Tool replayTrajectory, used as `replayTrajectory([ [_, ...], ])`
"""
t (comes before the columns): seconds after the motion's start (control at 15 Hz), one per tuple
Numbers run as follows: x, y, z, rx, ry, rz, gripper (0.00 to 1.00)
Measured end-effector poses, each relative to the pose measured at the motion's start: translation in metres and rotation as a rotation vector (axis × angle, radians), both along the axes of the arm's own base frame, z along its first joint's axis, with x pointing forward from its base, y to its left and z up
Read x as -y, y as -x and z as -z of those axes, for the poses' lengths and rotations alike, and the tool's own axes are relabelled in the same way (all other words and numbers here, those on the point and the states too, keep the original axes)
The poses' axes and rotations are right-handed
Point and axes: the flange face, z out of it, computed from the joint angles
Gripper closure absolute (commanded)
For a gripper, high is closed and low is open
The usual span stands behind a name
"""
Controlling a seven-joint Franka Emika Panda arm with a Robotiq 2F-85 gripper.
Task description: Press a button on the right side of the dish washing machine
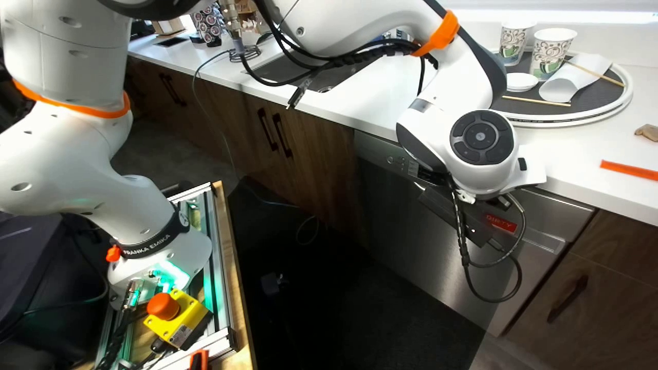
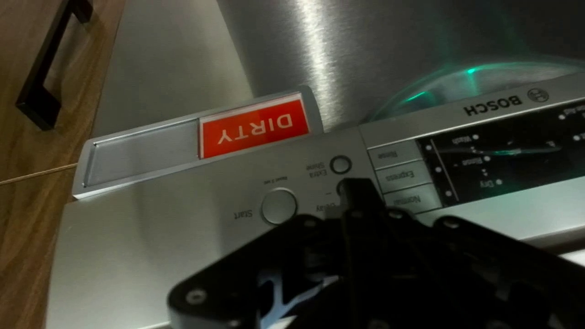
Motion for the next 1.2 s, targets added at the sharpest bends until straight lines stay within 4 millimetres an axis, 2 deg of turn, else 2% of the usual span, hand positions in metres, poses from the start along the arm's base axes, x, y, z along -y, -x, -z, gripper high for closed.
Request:
replayTrajectory([
  [0.53,-0.001,-0.011,0.0,0.014,-0.009,0.003,1.0],
  [1.2,0.0,-0.012,0.002,0.001,-0.032,0.031,1.0],
])
